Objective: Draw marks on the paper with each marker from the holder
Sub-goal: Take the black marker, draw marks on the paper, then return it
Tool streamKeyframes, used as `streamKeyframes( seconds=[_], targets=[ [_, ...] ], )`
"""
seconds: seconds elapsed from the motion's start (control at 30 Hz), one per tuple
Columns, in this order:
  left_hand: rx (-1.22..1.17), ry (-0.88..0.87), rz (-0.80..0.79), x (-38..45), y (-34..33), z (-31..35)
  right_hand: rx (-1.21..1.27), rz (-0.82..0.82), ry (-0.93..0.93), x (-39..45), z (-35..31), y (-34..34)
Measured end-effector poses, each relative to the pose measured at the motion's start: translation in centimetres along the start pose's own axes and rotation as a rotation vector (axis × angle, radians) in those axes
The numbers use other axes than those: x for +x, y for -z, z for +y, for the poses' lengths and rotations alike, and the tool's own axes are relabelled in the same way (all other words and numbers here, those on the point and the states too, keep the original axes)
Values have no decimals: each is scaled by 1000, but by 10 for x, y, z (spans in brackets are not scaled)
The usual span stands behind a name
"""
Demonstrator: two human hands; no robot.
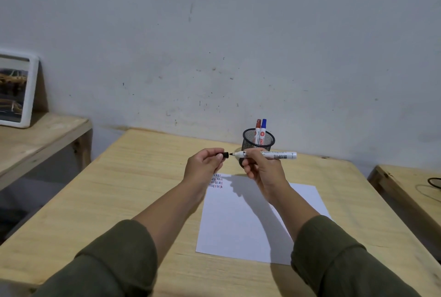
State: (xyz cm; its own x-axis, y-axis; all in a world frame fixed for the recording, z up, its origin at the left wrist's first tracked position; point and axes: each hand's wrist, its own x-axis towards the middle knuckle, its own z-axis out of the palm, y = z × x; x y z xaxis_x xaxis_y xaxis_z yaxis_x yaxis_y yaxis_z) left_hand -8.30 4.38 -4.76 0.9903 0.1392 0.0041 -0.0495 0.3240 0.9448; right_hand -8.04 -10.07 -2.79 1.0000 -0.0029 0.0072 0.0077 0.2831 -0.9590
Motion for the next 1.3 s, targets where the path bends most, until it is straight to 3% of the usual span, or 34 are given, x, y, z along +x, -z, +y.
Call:
streamKeyframes(
  seconds=[0.3,0.6,0.9,1.1,1.3],
  targets=[
    [12,-9,-68,-7,-11,6,-64,-31,15,-5,-7,-1],
    [191,5,-133,-7,-9,16,-130,-120,12,-12,-14,2],
    [669,-246,-18,-15,-11,19,53,-49,-105,-18,-2,-2],
    [522,-197,-81,-8,-4,22,7,-124,-70,-20,-8,-1],
    [345,-196,-70,4,4,36,143,-144,-81,-21,-30,13]
  ],
)
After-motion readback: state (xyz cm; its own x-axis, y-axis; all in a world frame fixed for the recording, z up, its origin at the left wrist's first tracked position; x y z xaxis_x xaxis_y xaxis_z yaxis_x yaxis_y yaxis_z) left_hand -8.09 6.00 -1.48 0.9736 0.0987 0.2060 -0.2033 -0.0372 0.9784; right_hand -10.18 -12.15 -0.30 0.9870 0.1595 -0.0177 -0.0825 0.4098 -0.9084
